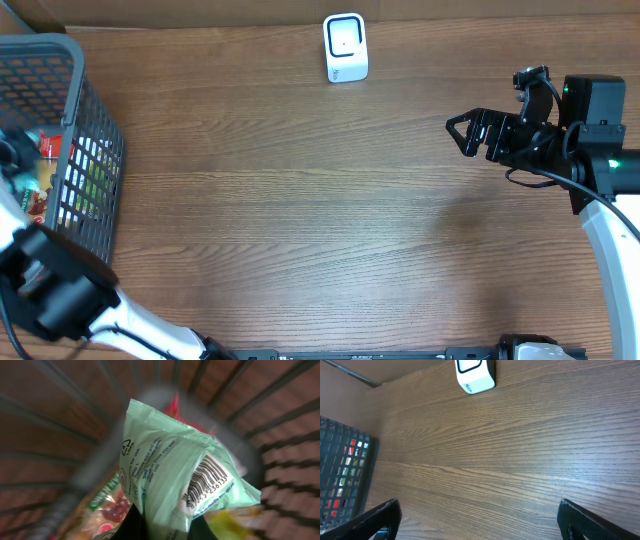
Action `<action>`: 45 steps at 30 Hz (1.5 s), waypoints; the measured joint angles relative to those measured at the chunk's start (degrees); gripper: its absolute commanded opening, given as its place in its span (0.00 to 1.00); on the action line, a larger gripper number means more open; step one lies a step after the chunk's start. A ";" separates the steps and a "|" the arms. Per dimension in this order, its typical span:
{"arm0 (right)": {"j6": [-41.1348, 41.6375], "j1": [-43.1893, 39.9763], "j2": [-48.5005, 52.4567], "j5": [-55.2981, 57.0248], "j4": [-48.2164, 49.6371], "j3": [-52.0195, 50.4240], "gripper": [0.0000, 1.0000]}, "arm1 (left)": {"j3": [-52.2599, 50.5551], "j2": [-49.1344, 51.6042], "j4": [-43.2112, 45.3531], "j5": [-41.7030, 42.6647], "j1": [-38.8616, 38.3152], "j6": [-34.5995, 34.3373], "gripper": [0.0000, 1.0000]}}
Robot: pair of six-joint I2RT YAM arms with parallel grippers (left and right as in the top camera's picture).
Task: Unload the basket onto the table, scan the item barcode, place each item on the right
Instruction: 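Carry the wipes pack out and set it on the table centre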
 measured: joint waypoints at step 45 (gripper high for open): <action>0.02 0.00 0.00 3.02 0.02 0.00 1.00 | -13.49 4.52 -16.26 1.86 -63.36 -30.73 0.77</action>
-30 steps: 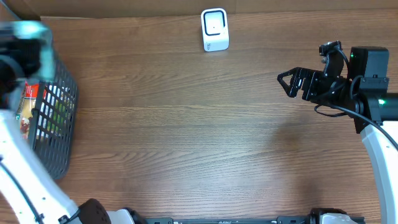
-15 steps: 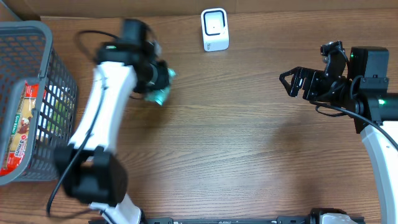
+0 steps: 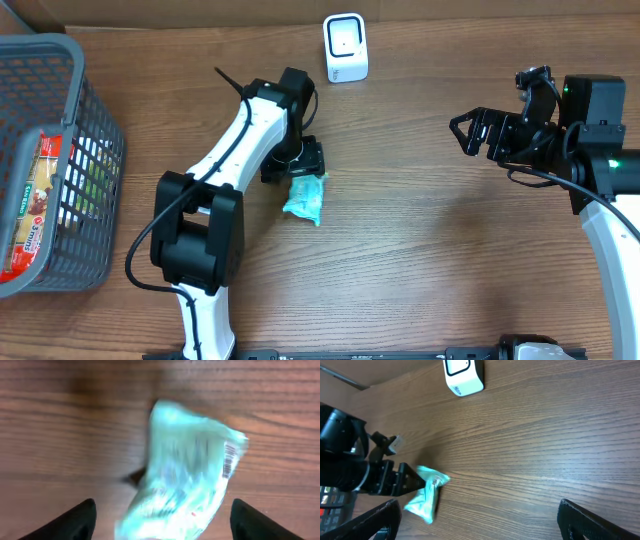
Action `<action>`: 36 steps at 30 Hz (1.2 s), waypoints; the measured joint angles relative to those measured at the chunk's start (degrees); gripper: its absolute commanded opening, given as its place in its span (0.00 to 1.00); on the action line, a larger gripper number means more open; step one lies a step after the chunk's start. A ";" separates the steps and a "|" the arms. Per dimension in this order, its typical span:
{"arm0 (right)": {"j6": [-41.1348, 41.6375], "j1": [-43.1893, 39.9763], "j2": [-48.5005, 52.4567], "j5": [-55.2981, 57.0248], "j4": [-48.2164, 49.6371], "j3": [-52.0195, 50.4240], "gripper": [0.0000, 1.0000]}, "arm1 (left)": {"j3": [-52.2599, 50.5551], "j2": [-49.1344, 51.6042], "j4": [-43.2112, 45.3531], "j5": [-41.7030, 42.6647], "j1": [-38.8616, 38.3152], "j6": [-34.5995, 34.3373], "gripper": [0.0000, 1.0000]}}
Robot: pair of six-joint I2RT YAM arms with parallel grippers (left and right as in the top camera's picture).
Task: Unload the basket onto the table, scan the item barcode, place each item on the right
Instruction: 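Carry the wipes pack out and set it on the table centre, then return the left gripper into the basket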
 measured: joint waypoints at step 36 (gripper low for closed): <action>0.00 0.00 0.04 0.04 -0.57 0.00 1.00 | 40.48 -14.43 -24.11 4.74 62.95 7.30 1.00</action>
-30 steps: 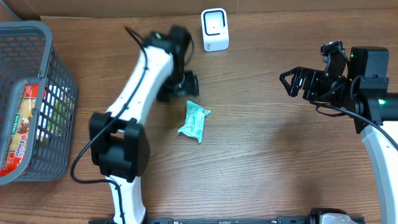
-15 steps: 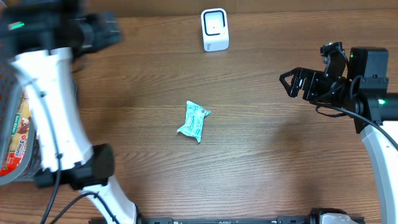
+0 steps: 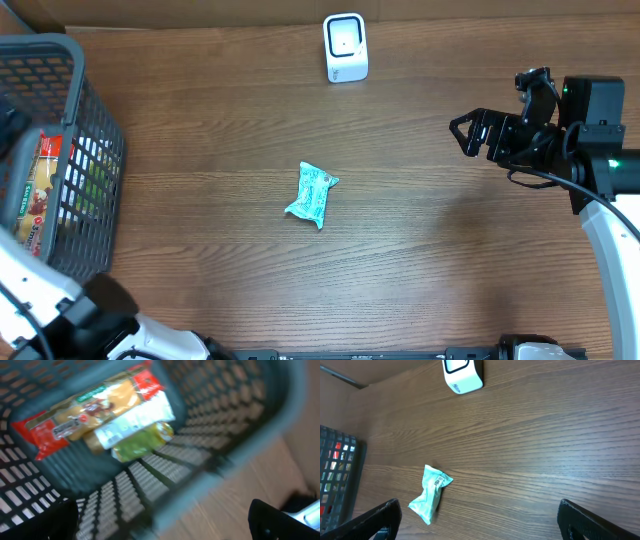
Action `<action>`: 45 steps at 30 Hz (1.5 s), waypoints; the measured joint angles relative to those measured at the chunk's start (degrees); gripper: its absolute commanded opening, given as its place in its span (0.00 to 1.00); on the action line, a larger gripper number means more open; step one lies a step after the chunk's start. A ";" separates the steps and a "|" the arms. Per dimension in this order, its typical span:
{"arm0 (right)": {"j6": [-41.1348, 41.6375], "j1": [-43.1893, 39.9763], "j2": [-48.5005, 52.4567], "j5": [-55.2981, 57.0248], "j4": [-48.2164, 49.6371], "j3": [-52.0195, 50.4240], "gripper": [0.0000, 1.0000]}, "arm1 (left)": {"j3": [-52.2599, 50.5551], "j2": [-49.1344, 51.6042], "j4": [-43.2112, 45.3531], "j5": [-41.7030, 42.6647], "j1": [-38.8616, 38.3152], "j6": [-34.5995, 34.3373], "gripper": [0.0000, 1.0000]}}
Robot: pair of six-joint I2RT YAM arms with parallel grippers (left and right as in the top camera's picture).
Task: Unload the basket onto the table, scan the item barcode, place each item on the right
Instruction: 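Return the left gripper into the basket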
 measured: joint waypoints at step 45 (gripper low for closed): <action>0.02 0.00 0.00 0.00 0.50 0.00 1.00 | -40.37 14.25 39.06 6.49 -0.37 35.80 0.60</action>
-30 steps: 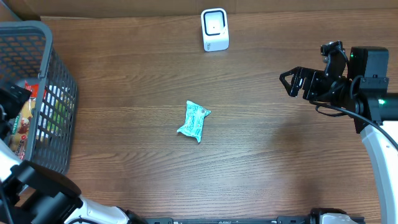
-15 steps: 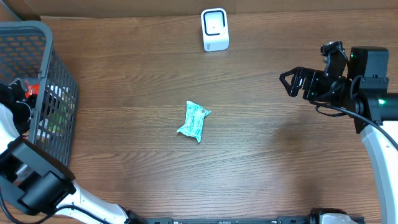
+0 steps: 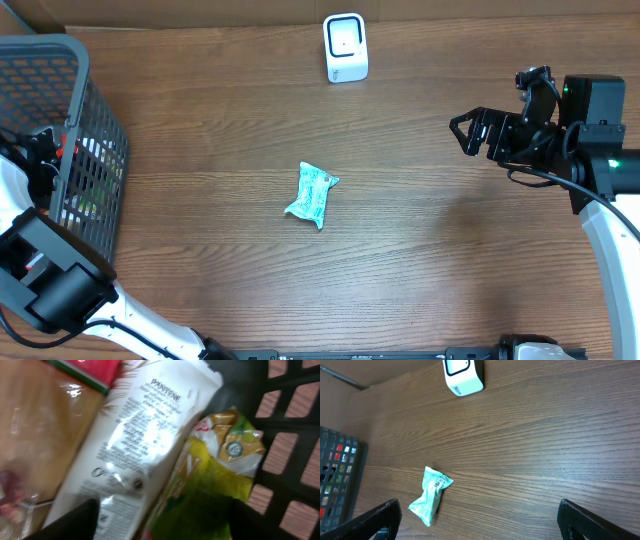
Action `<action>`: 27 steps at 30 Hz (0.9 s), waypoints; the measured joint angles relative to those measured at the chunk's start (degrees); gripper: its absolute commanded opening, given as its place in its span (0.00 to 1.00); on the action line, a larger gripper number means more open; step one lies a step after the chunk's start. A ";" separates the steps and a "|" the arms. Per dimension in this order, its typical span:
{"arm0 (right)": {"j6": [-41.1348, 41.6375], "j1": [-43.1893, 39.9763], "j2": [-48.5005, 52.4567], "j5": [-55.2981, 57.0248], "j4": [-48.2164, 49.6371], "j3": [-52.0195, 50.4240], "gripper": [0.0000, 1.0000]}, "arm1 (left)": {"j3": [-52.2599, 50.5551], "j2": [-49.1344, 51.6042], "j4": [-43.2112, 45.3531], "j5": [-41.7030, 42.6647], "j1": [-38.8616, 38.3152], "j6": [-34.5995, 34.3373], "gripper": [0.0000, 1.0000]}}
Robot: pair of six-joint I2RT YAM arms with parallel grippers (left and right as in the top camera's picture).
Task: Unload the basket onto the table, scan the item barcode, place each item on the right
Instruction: 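Return the left gripper into the basket, then grasp the yellow POKKA drink carton in the basket with the left gripper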
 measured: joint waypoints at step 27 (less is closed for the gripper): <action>0.00 0.00 0.00 -0.02 -0.02 0.00 1.00 | 16.04 5.29 -17.09 -4.46 -0.90 -6.51 0.04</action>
